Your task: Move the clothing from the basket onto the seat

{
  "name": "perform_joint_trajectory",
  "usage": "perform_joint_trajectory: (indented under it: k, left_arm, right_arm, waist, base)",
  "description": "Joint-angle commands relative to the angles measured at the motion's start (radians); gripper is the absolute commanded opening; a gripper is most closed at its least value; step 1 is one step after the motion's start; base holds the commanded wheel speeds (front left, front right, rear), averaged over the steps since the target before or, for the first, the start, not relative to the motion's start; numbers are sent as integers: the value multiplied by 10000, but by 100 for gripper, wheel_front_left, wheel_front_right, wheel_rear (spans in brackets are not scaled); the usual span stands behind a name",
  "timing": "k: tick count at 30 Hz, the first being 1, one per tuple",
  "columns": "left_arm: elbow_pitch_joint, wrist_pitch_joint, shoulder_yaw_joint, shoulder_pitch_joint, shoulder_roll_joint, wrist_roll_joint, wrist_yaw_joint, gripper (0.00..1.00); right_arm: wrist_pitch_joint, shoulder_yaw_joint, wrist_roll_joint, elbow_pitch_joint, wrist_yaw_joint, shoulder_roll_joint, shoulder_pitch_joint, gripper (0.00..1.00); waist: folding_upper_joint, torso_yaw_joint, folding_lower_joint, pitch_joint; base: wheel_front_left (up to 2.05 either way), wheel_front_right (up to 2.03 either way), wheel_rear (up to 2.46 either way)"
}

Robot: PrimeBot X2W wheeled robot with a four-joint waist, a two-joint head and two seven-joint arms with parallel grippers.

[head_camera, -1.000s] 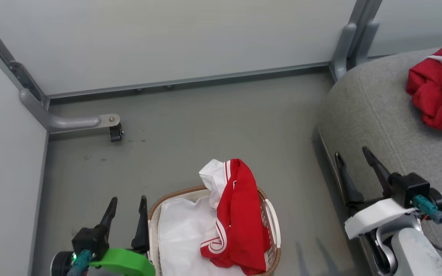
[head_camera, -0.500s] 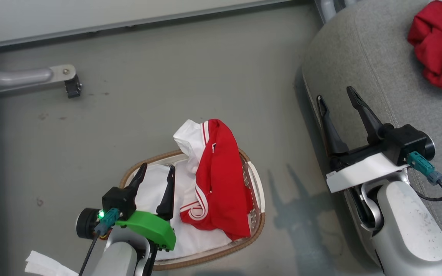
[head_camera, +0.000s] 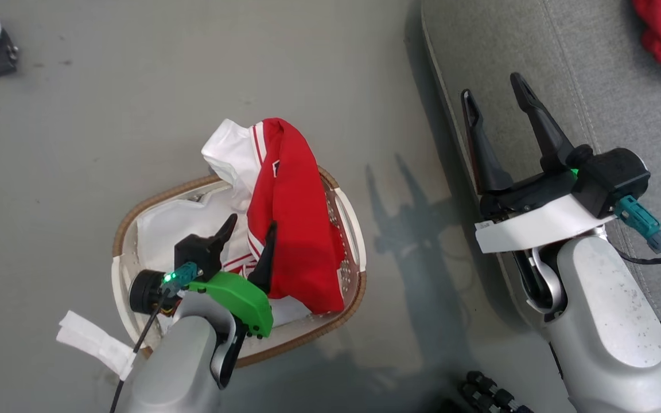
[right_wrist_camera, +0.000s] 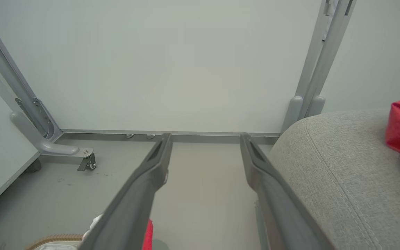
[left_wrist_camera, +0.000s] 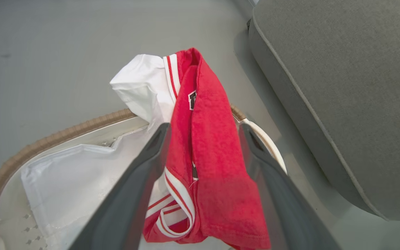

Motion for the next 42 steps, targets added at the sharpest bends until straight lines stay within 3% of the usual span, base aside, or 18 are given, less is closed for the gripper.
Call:
perform_joint_trajectory:
  k: [1, 14, 22, 34, 35, 36, 37, 42]
  left_arm:
    - [185, -2, -43, -332, 77, -119, -22, 100]
    - [2743, 2, -876, -2293, 270, -1210, -22, 100]
    - [3832, 3, -1585, -3151, 288, -1806, -23, 100]
    - [3679, -1, -2939, -3805, 156, -2642, -23, 100]
    - [3612, -1, -3094, -3831, 153, -2769, -23, 78]
    - [3570, -1, -3236, -3827, 154, -2865, -23, 13]
    - [3482, -1, -3368, -3849, 191, -2986, -23, 0]
    - [3248, -2, -3805, -3717, 447, -3457, -23, 0]
  right_arm:
    - [-42, -17, -44, -89, -14, 26, -121, 100]
    - [-43, 41, -201, -662, -14, 87, -400, 100]
    - [-43, -105, -375, -931, -14, 41, -150, 100]
    - [-43, -143, -492, -1238, -14, 53, 27, 100]
    - [-43, -140, -504, -1246, -14, 57, 18, 100]
    - [-43, -126, -507, -1239, -14, 59, -7, 100]
    - [-43, -114, -496, -1231, -14, 60, -57, 100]
    - [-43, -53, -377, -1144, -14, 72, -274, 100]
  waist:
    - [-1, -545, -1, 970]
    - [-1, -758, -1, 2443]
    - [-1, -607, -1, 2787]
    - [-1, -372, -1, 3143]
    - [-1, -357, -1, 3147]
    - [-1, -353, -1, 3147]
    - [-1, -355, -1, 3145]
    - [-1, -448, -1, 2988]
  base:
    - [0, 0, 0]
    - [0, 0, 0]
    - [0, 0, 0]
    - [0, 0, 0]
    - [0, 0, 0]
    - [0, 0, 0]
    - [0, 0, 0]
    - [0, 0, 0]
